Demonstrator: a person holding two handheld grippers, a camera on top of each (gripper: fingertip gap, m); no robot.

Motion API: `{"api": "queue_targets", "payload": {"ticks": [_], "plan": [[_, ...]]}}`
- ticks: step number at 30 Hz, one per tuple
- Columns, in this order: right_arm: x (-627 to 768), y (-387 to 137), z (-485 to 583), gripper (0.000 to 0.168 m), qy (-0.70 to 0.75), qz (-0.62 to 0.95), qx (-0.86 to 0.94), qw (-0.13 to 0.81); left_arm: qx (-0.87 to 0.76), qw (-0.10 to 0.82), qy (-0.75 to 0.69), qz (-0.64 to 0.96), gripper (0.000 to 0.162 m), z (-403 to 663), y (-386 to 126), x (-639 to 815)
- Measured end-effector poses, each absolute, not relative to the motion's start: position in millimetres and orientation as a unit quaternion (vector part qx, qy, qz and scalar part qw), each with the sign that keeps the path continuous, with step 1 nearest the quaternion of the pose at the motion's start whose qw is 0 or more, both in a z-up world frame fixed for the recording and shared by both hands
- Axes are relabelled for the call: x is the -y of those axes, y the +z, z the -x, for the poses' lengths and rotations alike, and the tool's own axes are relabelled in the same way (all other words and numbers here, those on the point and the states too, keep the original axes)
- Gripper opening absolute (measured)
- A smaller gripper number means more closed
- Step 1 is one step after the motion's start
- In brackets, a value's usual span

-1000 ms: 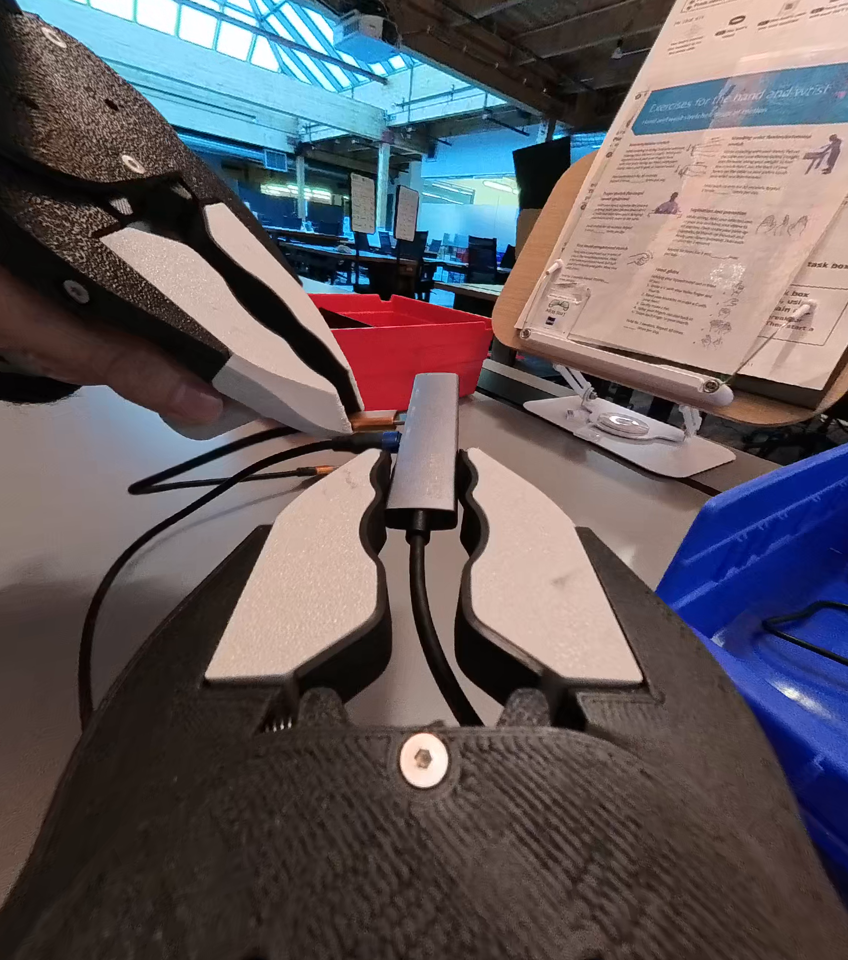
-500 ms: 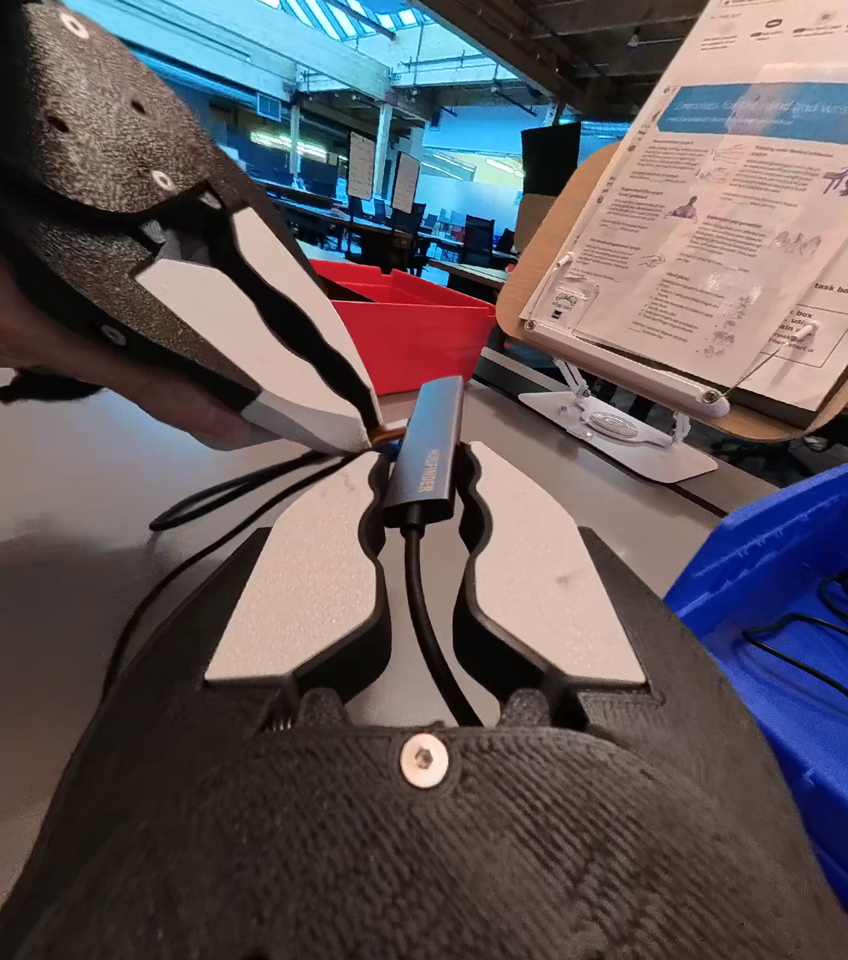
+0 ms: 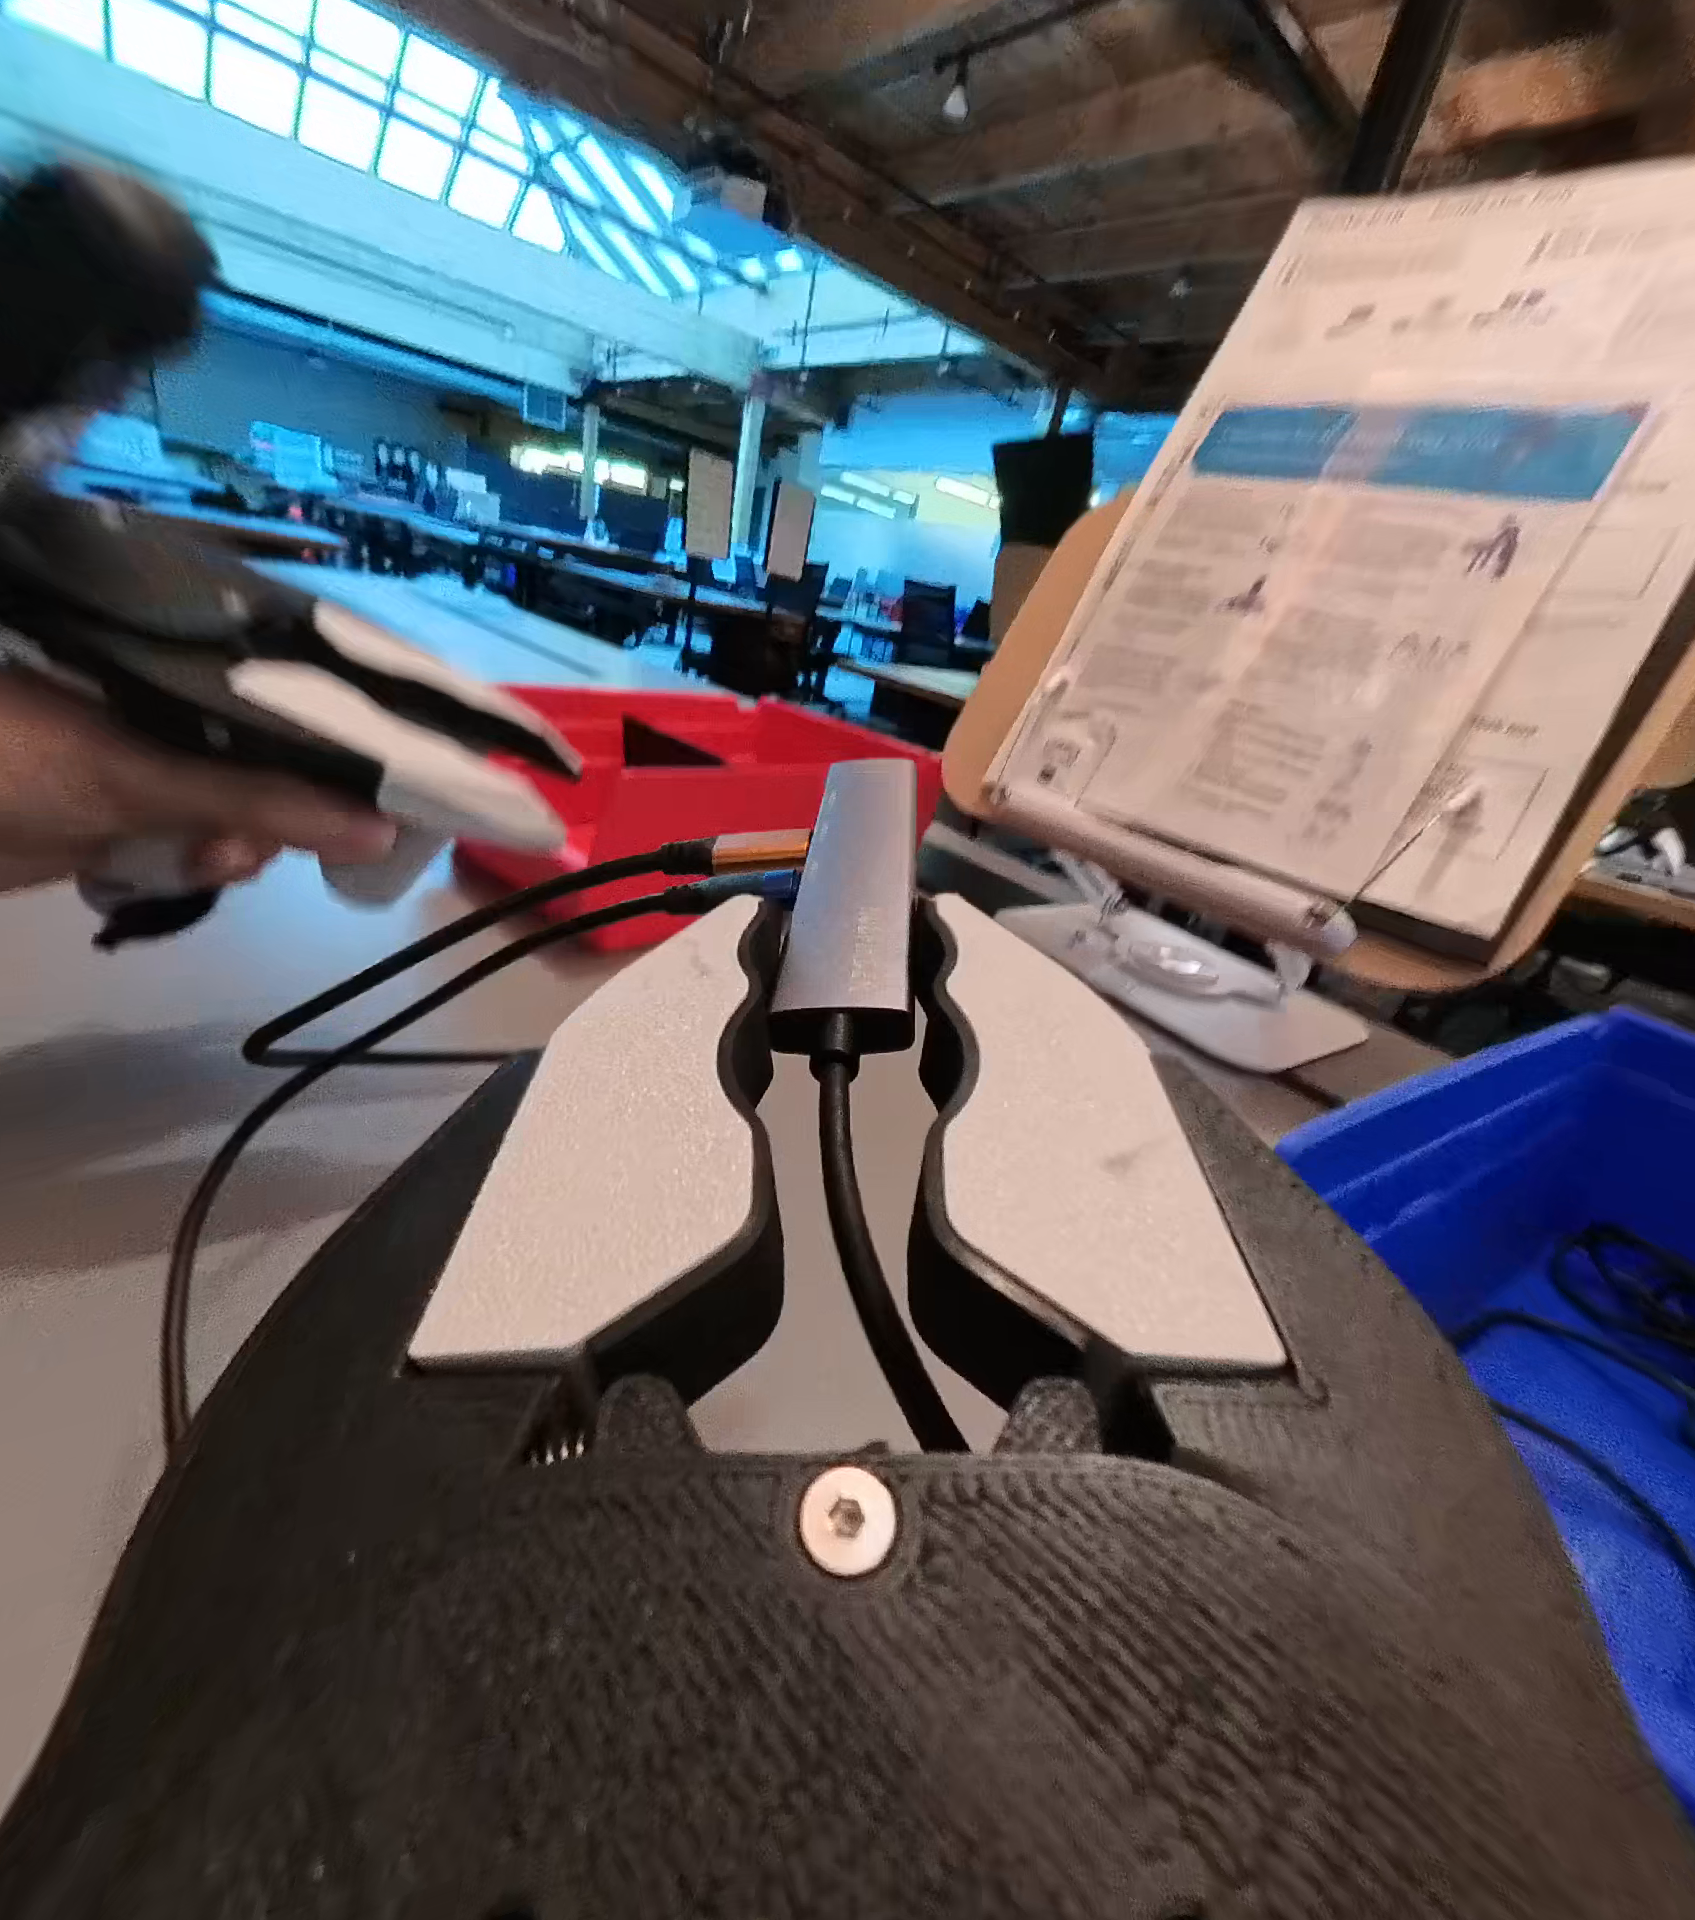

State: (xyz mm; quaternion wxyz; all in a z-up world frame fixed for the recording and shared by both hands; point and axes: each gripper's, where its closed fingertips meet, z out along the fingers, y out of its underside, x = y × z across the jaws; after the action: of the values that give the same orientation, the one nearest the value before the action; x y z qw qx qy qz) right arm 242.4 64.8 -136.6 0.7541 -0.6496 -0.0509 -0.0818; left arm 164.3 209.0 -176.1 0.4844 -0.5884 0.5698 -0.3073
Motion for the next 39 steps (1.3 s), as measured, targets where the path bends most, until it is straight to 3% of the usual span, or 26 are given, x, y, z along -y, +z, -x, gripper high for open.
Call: {"api": "queue_targets", "payload": {"ticks": [3, 9, 18, 23, 26, 34, 39], "plan": [[-45, -86, -243, 0.025, -0.088, 0.616, 0.042, 0.782, -0.521, 0.451, -0.352, 0.634, 0.053, -146, -200, -236], [-1, 15, -273, 0.025, -0.144, 0.579, 0.027, 0.802, -0.516, 0.459, -0.385, 0.612, 0.048, -143, -214, -236], [6, 83, -385, 0.025, -0.443, 0.654, 0.059, 0.610, -0.586, 0.473, -0.309, 0.581, 0.047, -151, -231, -222], [7, 100, -426, 0.025, -0.529, 0.649, 0.040, 0.545, -0.585, 0.469, -0.320, 0.579, 0.045, -150, -230, -221], [-5, 77, -461, 0.025, -0.536, 0.671, 0.007, 0.511, -0.587, 0.464, -0.320, 0.581, 0.044, -151, -231, -221], [-54, -87, -506, 0.025, -0.443, 0.802, 0.000, 0.401, -0.613, 0.472, -0.290, 0.563, 0.043, -152, -236, -215], [-66, -148, -505, 0.025, -0.363, 0.851, -0.057, 0.375, -0.623, 0.473, -0.281, 0.557, 0.042, -153, -238, -213]]}}
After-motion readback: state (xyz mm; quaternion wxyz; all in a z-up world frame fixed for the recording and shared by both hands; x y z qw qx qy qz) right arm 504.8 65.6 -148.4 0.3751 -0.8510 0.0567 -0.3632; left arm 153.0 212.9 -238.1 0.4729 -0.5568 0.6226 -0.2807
